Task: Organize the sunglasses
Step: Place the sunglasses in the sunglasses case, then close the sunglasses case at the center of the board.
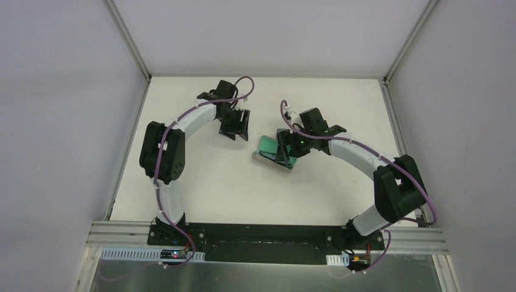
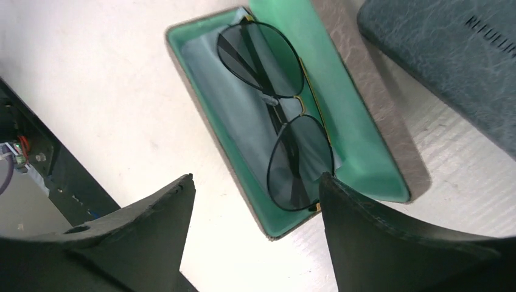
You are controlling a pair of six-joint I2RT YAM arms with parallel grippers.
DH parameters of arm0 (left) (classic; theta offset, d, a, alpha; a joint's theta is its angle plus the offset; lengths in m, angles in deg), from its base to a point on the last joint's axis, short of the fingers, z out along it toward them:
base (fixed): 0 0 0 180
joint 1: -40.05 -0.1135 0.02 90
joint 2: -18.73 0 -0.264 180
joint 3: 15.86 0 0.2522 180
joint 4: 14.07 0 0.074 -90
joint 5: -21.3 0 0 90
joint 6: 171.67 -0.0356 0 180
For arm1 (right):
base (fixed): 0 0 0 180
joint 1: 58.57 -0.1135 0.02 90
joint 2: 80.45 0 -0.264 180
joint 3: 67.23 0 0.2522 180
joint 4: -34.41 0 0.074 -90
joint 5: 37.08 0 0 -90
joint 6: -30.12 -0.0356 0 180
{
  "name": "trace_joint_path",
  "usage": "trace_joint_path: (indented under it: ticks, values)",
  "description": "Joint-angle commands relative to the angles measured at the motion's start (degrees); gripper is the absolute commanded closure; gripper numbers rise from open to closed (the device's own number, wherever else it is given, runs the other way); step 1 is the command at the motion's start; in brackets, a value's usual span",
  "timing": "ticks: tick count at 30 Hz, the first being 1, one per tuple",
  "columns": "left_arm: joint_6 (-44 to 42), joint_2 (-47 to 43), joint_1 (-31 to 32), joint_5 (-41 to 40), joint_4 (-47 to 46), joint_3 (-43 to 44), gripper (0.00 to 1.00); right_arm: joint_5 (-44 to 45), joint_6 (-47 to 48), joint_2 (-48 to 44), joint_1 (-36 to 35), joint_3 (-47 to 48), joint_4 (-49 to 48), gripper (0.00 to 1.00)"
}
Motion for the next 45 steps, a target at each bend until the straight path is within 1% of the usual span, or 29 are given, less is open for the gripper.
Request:
trace_joint_path:
  ticks: [1, 4, 6, 10, 12, 13, 15, 16, 17, 18, 20, 23, 25, 28, 32, 33, 35, 37, 41, 45]
  values:
    - [1.16, -11.21, -0.16, 0.18, -6.46, -6.47, 0.4, 0.73, 1.19, -6.19, -0.29, 3.08, 2.19, 0.22]
    - [1.17, -16.43, -0.16, -0.4, -9.52, -12.17, 0.42, 0.72, 2.24, -7.95, 0.1, 4.26, 2.79, 0.23]
    - [1.17, -20.38, -0.08, 0.23, -11.45, -15.48, 0.43, 0.82, 2.94, -8.56, 1.41, 5.08, 2.38, 0.26]
    - [1.19, -27.14, 1.26, 2.03, -15.25, -20.92, 0.45, 0.04, 3.97, -6.75, 5.93, 6.69, 0.17, 0.39]
    - [1.18, -28.99, 2.74, 3.62, -16.59, -22.77, 0.5, 0.1, 5.46, -5.35, 7.29, 7.28, -1.34, 0.45]
    - [1.25, -29.59, 3.73, 4.26, -17.14, -23.47, 0.54, 0.2, 6.97, -4.46, 7.59, 7.68, -1.93, 0.49]
    - [1.19, -30.07, 5.62, 5.24, -17.81, -24.58, 0.65, 0.1, 8.9, -2.54, 7.81, 8.63, -2.99, 0.57]
    - [1.19, -30.09, 6.68, 5.77, -18.18, -24.97, 0.73, -0.22, 9.61, -1.69, 7.75, 9.09, -3.37, 0.61]
    - [3.02, -30.11, 7.41, 6.3, -18.63, -25.4, 0.8, -0.31, 10.05, -0.85, 7.62, 9.56, -3.61, 0.65]
    - [3.89, -30.02, 8.13, 6.73, -19.04, -25.81, 0.89, -0.25, 10.54, 0.06, 7.42, 9.79, -3.7, 0.68]
    - [5.96, -29.68, 9.53, 7.19, -20.32, -27.21, 1.0, 0.35, 11.95, 1.72, 6.86, 9.8, -3.69, 0.71]
    - [9.45, -29.74, 11.46, 7.42, -24.56, -30.51, 1.0, 1.52, 14.0, 3.27, 5.98, 9.08, -4.0, 0.74]
    - [11.31, -29.55, 12.27, 7.89, -27.02, -32.69, 1.0, 2.62, 13.76, 4.26, 5.97, 8.67, -4.5, 0.75]
    - [12.55, -28.94, 13.37, 8.47, -28.41, -34.07, 1.0, 3.89, 13.38, 5.38, 6.19, 8.43, -5.18, 0.77]
    - [13.87, -28.34, 14.22, 8.58, -30.44, -35.78, 1.0, 4.12, 13.05, 6.46, 6.82, 9.03, -5.55, 0.77]
    - [14.45, -28.21, 14.35, 8.64, -31.04, -36.37, 1.0, 3.89, 13.0, 6.77, 6.98, 9.23, -5.6, 0.76]
    - [15.6, -27.8, 14.59, 8.51, -32.36, -37.42, 1.0, 2.57, 13.26, 7.39, 7.29, 9.65, -5.63, 0.69]
    - [15.97, -27.3, 14.77, 8.12, -32.77, -38.11, 1.0, 2.87, 13.6, 8.02, 7.3, 10.07, -5.76, 0.68]
    - [16.89, -26.22, 15.0, 7.51, -33.61, -38.28, 1.0, 4.26, 15.41, 9.72, 7.45, 11.19, -5.51, 0.74]
    - [17.9, -24.95, 15.13, 6.96, -35.16, -37.97, 1.0, 4.96, 16.66, 11.2, 7.74, 11.94, -4.91, 0.75]
